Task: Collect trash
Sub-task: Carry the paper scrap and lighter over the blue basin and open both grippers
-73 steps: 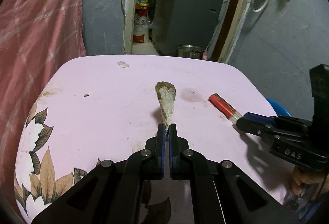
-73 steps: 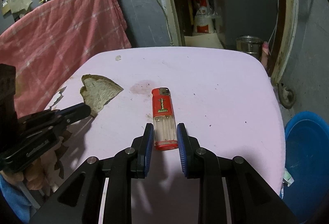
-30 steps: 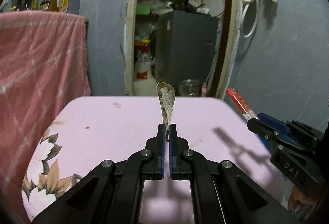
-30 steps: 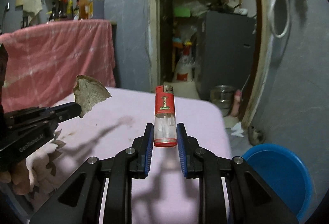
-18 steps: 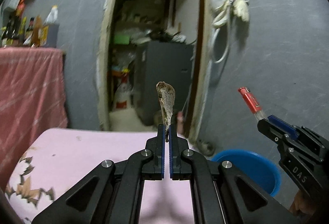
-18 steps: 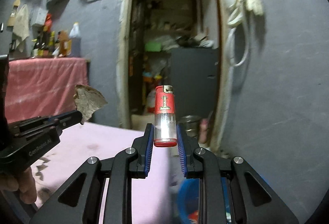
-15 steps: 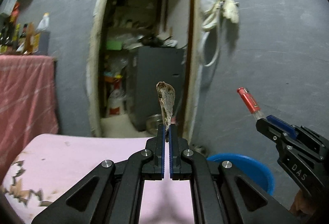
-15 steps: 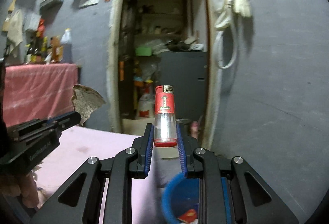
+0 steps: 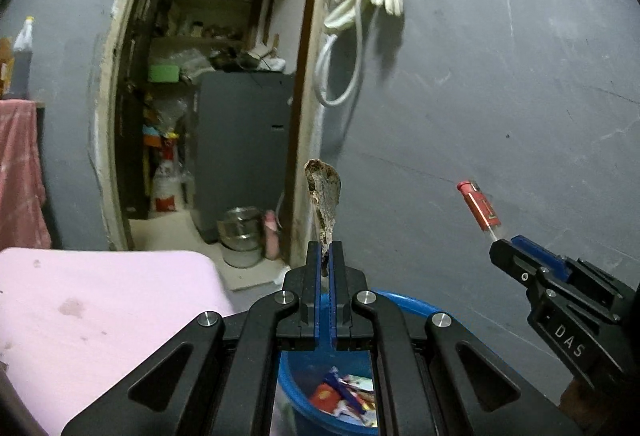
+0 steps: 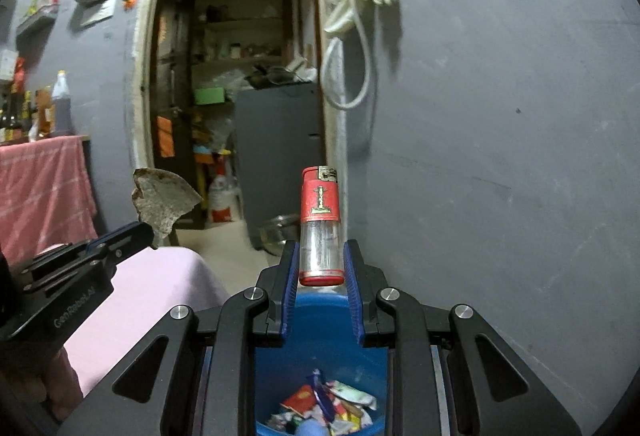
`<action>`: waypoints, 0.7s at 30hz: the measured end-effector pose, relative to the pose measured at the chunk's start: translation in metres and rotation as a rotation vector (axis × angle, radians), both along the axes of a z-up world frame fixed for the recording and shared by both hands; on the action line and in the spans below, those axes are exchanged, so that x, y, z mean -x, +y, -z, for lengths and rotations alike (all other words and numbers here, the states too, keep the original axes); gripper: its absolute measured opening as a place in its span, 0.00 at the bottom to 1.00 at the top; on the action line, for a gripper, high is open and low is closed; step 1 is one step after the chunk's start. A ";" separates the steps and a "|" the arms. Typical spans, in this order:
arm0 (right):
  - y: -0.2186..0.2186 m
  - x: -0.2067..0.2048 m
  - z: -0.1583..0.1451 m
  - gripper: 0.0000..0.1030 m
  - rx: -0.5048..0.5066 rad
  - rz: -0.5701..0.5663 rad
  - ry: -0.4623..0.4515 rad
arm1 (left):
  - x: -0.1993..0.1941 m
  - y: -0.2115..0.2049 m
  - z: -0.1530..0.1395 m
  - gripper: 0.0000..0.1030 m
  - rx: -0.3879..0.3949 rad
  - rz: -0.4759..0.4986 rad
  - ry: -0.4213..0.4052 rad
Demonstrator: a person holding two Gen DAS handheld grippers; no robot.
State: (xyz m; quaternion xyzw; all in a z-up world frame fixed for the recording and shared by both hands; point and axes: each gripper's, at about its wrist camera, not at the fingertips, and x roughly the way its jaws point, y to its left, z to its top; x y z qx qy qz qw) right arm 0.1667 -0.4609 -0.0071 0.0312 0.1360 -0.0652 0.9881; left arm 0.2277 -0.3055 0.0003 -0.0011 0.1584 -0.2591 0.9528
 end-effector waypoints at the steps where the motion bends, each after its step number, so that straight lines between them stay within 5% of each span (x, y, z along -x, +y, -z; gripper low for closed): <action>1: -0.004 0.001 0.003 0.20 -0.007 0.005 0.011 | -0.002 -0.005 0.002 0.01 -0.003 0.006 0.009; 21: -0.025 -0.017 0.028 0.22 -0.066 0.025 0.180 | -0.030 -0.029 0.041 0.01 -0.053 0.083 0.214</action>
